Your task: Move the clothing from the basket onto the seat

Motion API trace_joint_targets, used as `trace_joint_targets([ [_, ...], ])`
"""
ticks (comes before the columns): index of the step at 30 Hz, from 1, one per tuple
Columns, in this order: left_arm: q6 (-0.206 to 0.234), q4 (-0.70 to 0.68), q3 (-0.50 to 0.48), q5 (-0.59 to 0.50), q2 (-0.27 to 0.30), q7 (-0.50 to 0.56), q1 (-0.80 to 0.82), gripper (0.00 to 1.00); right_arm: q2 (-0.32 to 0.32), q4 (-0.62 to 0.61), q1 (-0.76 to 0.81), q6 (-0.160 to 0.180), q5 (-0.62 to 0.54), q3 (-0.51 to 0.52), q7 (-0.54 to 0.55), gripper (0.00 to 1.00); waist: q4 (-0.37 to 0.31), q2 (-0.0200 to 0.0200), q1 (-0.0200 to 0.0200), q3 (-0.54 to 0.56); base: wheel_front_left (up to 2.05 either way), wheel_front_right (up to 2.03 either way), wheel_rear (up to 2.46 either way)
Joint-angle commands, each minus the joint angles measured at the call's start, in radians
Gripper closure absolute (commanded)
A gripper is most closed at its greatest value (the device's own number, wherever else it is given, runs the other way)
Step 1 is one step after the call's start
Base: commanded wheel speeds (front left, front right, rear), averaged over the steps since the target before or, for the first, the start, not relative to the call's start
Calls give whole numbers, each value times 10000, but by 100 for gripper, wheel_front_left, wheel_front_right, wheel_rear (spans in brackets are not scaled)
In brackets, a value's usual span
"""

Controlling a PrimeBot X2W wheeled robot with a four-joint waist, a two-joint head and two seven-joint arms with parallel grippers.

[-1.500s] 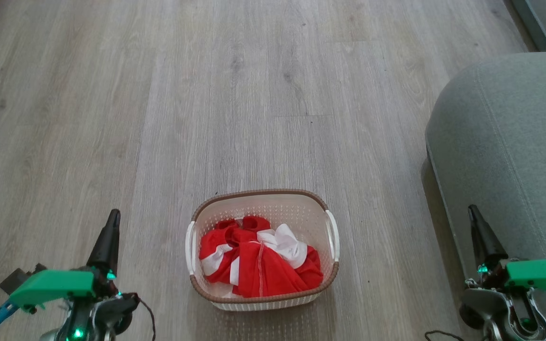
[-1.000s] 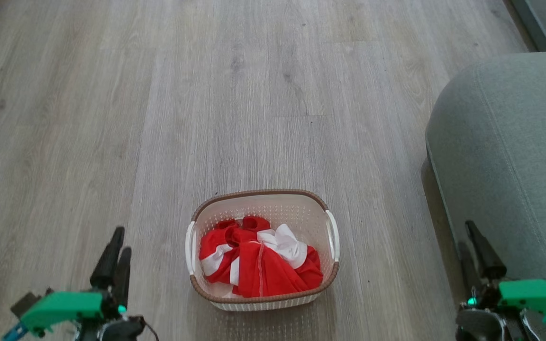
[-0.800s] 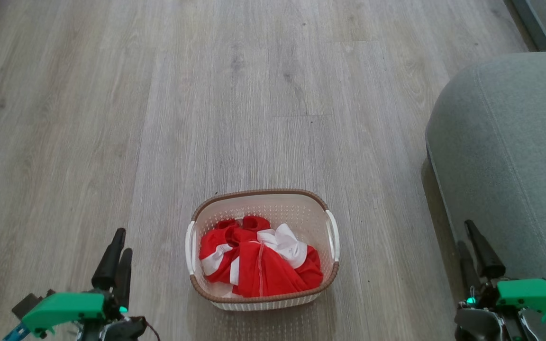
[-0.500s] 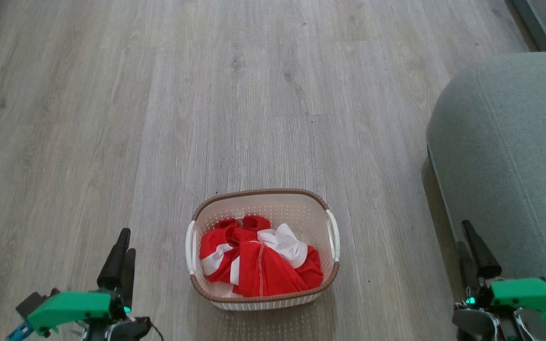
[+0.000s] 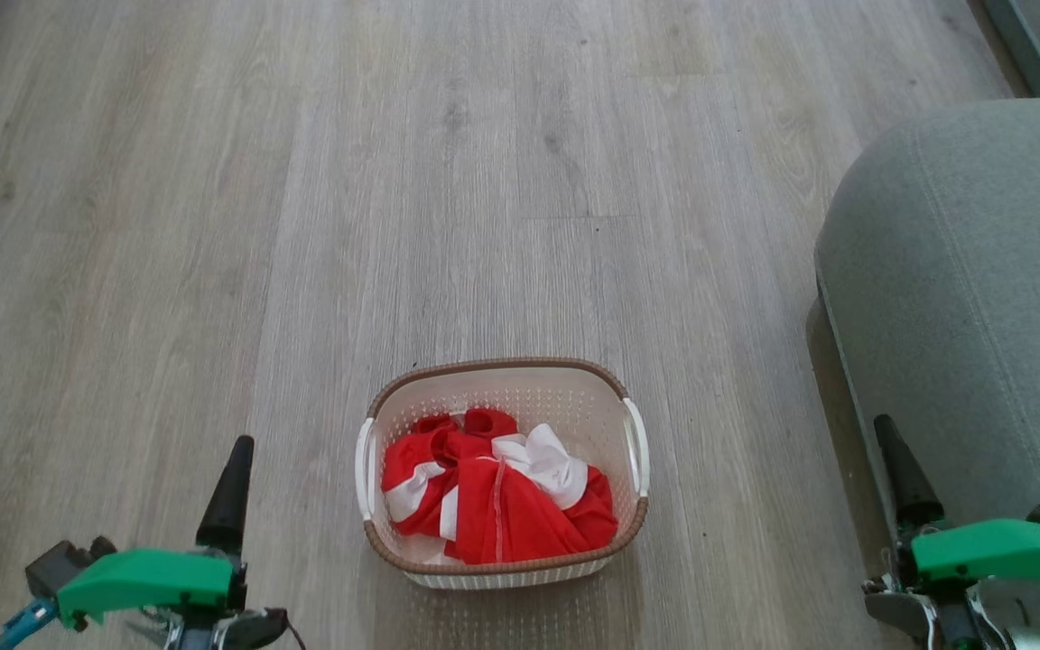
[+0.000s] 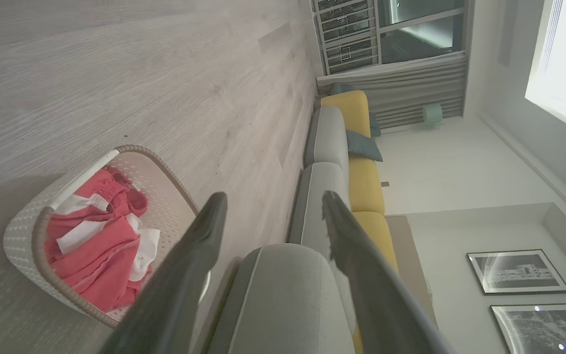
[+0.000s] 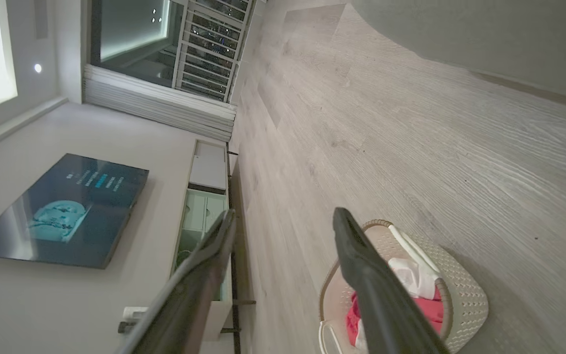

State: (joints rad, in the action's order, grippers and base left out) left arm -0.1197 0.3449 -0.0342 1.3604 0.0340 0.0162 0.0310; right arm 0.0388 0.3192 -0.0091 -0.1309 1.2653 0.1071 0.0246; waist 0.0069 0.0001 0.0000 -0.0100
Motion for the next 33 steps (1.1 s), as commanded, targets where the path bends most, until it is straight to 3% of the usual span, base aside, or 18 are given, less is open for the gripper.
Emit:
trace_joint_targets([
  [1, -27, -278, -114, -309, 61, -95, 516, 0, 97, -429, -479, 0, -436, -25, -159, 0, 0, -1, 0, -8, 0, 0, 0],
  [15, 286, -528, 45, -2703, 76, -506, 520, 0, 147, -666, -522, 1, -3298, -266, -572, 0, 12, -1, 0, -30, 0, 0, 0],
  [33, 642, -1026, 292, -5515, 95, -1003, 435, 0, 222, -491, -665, 1, -5859, -440, -1073, 0, 36, -1, 0, -49, 0, 0, 0],
])
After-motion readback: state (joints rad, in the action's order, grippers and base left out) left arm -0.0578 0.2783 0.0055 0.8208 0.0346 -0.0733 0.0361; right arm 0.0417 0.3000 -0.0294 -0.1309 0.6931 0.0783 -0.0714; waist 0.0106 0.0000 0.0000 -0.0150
